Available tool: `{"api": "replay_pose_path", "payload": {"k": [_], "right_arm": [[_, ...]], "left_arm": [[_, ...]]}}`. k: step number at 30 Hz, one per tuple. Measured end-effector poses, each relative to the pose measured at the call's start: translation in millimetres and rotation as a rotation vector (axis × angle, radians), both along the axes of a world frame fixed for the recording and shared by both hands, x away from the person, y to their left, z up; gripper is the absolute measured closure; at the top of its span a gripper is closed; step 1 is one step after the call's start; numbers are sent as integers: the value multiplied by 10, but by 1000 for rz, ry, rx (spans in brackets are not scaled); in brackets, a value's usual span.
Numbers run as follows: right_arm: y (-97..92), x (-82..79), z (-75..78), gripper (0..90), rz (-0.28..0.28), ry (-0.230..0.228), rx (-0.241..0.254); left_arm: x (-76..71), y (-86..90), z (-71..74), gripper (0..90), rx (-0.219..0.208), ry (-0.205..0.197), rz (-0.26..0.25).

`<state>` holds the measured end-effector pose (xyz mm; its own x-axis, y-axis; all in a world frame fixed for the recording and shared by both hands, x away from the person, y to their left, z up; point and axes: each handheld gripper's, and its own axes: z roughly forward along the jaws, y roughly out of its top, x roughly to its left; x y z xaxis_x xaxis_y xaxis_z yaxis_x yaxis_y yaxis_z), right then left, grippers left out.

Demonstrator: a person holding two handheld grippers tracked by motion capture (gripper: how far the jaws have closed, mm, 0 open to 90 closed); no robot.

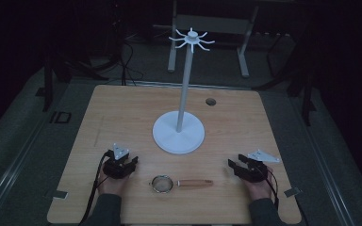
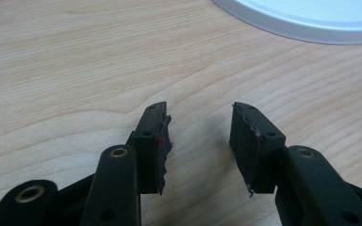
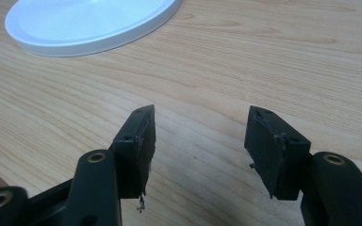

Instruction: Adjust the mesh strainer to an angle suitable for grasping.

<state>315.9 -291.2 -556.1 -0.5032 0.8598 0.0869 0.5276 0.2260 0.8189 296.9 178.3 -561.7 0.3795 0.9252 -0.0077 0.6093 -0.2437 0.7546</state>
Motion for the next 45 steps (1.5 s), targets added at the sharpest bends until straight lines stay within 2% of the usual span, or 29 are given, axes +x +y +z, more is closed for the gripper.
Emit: {"api": "replay_pose_path", "payload": {"k": [2,3,7,11,15,18,22,28,36,41,45], "right_arm": [[1,0,0,432,2,-1,0],[2,0,0,432,3,0,0],[6,3,-1,431,7,0,-4],[7,4,-1,431,8,1,-4],[7,6,-2,431,12,4,-3],[8,6,-2,431,15,4,-6],[9,9,-2,431,17,5,-8],[9,11,-2,431,17,10,-7],[11,14,-3,432,18,13,-7],[8,17,-4,432,20,14,-5],[12,20,-5,423,22,17,-8]], "left_arm": [[-8,-2,0,575,-5,-3,-6],[-23,1,4,575,-30,-4,-32],[-57,-13,32,566,-53,-9,-82],[-78,-26,68,564,-55,-14,-96],[-97,-43,115,565,-75,-19,-131],[-109,-72,149,573,-73,-28,-164],[-112,-91,199,580,-106,-33,-199],[-121,-120,251,601,-124,-39,-228],[-156,-212,348,610,-113,-51,-305],[-168,-295,403,620,-105,-42,-355],[-164,-347,422,617,-109,-28,-377]]}}
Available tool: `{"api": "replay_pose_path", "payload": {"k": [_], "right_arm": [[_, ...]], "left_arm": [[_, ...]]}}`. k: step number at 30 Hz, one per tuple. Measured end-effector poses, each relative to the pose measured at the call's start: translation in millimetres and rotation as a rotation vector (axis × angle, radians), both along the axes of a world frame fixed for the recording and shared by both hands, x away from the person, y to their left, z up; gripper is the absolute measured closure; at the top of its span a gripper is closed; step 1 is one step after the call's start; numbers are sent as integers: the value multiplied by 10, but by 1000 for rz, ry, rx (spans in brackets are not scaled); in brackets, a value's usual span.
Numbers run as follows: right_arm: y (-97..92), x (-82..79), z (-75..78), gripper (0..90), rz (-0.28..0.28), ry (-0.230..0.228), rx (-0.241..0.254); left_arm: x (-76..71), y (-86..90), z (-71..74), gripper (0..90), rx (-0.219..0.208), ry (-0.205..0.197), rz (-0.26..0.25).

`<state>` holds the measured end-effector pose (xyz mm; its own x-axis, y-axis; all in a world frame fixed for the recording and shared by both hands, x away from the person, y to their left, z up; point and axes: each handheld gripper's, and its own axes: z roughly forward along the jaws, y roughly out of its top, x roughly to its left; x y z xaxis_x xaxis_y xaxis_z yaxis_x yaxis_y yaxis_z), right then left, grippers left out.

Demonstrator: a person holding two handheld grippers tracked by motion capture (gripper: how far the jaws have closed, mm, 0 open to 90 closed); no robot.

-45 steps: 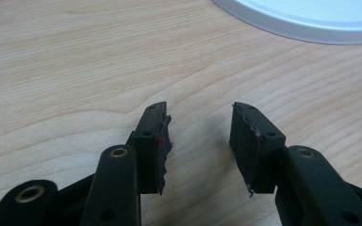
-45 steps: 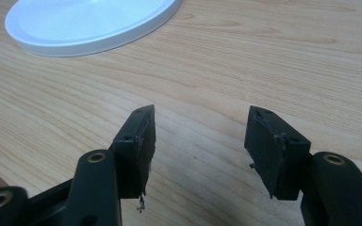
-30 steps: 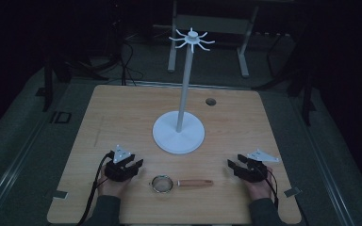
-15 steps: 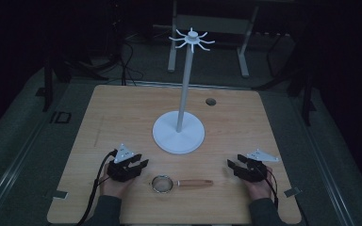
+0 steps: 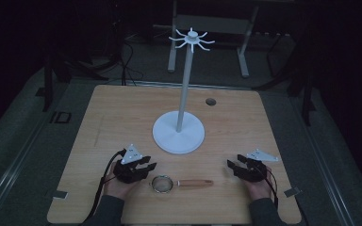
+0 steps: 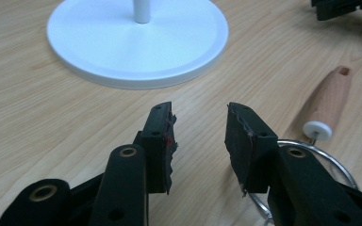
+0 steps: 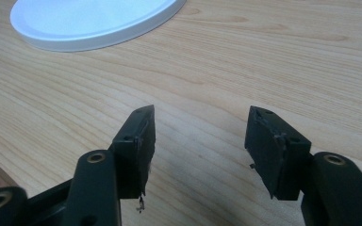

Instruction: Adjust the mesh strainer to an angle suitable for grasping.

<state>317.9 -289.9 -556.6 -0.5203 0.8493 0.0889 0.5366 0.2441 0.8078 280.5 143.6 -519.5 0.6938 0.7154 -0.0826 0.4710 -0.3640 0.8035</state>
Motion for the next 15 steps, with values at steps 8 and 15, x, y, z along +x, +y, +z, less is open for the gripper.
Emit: {"api": "replay_pose_path", "payload": {"k": [8,15], "right_arm": [[12,1,-2,418,8,-2,-11],[9,2,-1,417,4,1,-7]], "left_arm": [[-3,-98,55,601,13,10,-41],[25,-191,109,591,37,20,-83]]}}
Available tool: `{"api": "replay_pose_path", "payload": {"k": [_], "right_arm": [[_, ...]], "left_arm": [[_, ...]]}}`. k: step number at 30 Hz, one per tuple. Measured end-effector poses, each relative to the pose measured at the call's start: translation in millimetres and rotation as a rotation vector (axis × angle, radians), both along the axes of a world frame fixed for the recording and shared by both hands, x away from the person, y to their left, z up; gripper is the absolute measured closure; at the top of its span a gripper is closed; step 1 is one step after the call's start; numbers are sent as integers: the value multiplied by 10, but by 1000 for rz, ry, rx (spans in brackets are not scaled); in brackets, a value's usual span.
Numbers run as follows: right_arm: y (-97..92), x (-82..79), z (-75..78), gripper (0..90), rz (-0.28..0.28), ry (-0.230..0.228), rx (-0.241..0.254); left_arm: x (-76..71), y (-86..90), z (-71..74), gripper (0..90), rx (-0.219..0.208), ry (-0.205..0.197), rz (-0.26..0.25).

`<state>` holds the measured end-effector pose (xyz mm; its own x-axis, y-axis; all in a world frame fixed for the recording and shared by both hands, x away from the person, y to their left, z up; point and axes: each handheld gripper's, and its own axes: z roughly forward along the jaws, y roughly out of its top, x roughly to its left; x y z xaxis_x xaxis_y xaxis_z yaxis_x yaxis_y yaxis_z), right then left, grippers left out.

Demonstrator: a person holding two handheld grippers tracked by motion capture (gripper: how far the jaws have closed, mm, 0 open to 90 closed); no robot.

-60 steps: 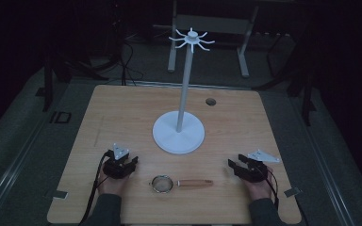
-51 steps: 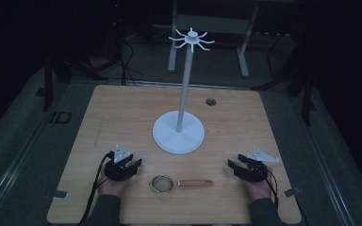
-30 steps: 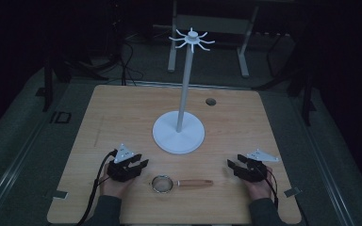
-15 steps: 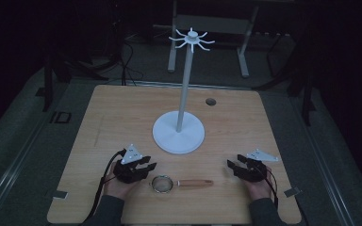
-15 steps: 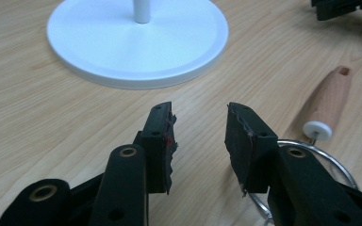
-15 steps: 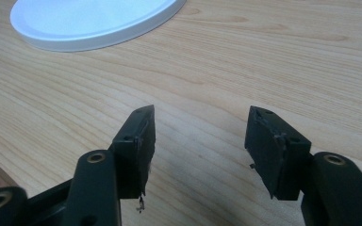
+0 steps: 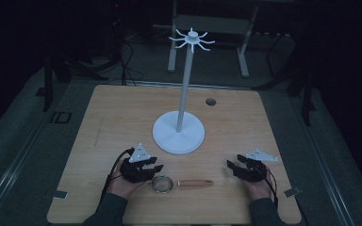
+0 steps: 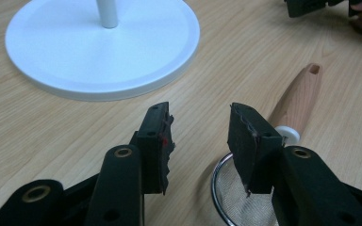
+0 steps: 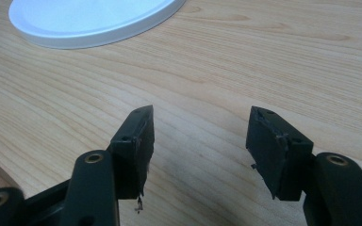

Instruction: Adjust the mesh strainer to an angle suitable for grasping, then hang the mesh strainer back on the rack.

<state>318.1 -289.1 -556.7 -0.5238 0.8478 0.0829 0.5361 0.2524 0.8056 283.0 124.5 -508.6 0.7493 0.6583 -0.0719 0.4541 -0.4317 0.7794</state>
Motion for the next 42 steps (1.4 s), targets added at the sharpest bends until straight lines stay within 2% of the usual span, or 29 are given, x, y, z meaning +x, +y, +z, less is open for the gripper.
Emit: {"api": "replay_pose_path", "payload": {"k": [15,21,42], "right_arm": [[-8,8,0,418,-1,5,7],[-9,10,-1,417,0,5,7],[-9,14,-1,411,2,9,6]], "left_arm": [[116,-208,121,577,61,24,-92],[147,-260,143,576,75,35,-113],[201,-385,190,572,111,36,-155]]}}
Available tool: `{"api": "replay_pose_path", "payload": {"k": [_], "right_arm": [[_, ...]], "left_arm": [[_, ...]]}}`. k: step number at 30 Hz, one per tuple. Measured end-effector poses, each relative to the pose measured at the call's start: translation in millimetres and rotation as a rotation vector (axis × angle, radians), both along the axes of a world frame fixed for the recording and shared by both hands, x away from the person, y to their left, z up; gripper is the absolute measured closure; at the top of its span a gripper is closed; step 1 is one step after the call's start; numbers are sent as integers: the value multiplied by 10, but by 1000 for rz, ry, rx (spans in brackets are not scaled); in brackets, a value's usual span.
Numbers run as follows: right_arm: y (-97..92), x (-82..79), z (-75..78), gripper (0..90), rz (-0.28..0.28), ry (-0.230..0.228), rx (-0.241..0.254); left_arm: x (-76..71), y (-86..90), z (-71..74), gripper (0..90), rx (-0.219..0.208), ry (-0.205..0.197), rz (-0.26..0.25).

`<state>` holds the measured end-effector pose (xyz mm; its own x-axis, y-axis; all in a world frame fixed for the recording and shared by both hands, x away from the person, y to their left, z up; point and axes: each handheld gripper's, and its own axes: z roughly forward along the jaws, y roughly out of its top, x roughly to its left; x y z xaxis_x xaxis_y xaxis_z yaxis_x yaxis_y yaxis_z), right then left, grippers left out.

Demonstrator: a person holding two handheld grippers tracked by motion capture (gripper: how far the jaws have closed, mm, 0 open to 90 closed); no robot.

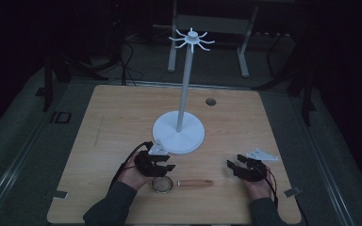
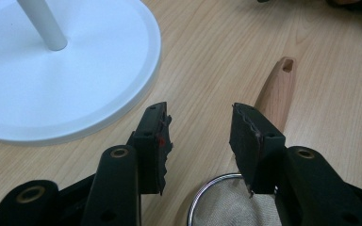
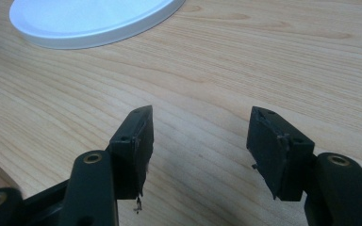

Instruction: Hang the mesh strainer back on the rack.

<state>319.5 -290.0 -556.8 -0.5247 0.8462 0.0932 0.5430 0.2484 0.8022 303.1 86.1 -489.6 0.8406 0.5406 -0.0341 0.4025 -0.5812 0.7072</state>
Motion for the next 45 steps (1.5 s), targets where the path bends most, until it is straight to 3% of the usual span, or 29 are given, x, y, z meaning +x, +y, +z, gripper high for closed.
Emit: {"api": "replay_pose_path", "payload": {"k": [22,25,45], "right_arm": [[6,-4,1,387,-5,-3,-4],[7,-5,1,385,-5,-3,-5],[6,-5,1,382,-5,-4,-4]], "left_arm": [[15,-255,30,567,77,25,-84],[20,-309,14,564,107,28,-111],[15,-514,-107,556,166,74,-177]]}}
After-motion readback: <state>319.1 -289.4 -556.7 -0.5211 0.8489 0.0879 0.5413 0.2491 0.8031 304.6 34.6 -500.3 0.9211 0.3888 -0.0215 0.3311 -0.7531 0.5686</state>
